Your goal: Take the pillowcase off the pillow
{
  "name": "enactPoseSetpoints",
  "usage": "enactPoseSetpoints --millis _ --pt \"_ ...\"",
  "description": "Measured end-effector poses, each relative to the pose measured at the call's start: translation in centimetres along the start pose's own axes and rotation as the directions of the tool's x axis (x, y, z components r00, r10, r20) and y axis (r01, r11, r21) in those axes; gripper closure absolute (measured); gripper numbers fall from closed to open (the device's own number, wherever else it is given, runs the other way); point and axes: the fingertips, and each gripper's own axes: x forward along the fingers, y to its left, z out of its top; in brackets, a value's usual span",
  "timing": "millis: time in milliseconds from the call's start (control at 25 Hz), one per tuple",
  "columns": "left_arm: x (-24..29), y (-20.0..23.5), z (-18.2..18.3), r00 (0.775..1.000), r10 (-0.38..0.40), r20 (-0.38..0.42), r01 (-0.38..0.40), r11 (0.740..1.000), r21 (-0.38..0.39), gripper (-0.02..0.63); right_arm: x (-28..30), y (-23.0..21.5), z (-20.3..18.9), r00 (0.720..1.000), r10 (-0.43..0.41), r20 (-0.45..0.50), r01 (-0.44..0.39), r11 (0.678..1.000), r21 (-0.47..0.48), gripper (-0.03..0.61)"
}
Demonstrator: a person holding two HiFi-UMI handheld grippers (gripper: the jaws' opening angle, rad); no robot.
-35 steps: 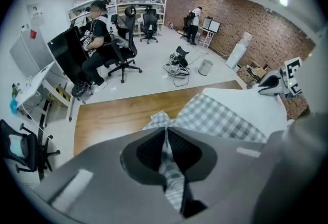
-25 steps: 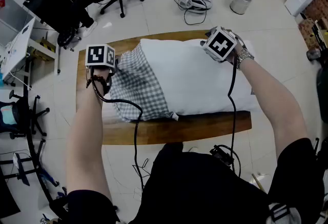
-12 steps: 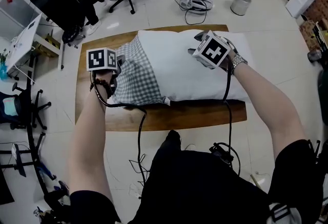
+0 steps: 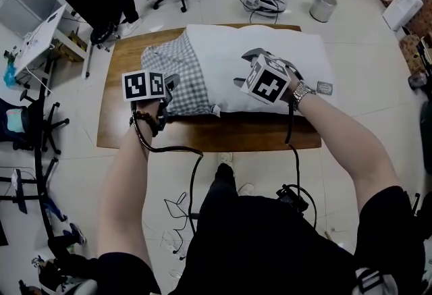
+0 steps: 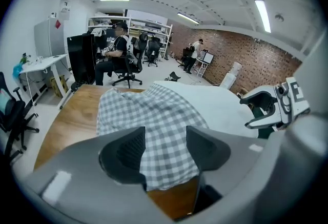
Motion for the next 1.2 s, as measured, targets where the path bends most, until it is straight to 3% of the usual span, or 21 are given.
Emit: enactPoseSetpoints --millis 200,440,640,920,1200 --pt "-0.7 0.4 -4.5 0.999 -0.023 0.039 0.029 0.985 -0.172 0.357 0.9 4.3 -0.4 1.0 -0.013 0.001 0.013 0.996 -0.091 0.278" --pt "-0.5 0.6 -8.4 0.996 -0.058 0.074 0.081 0.928 -0.365 0.357 2.1 7.0 -1.2 0.999 -0.045 -0.025 0.04 0.979 -0.198 0.261" --pt "0.2 1.5 -10.3 0.988 -0.085 0.132 0.143 0.839 -0.525 0.334 3.4 8.0 -2.0 0.996 -0.077 -0.035 0.066 0.966 -0.25 0.234" --pt "2.3 3.7 -11.7 0.974 -0.078 0.214 0.204 0.718 -0.665 0.29 5.2 7.6 -2.6 0.989 -0.146 -0.037 0.127 0.938 -0.322 0.207" --pt "5.0 7.2 -12.7 0.959 -0.008 0.285 0.24 0.563 -0.791 0.278 7.8 7.6 -3.0 0.983 -0.178 -0.04 0.148 0.91 -0.388 0.206"
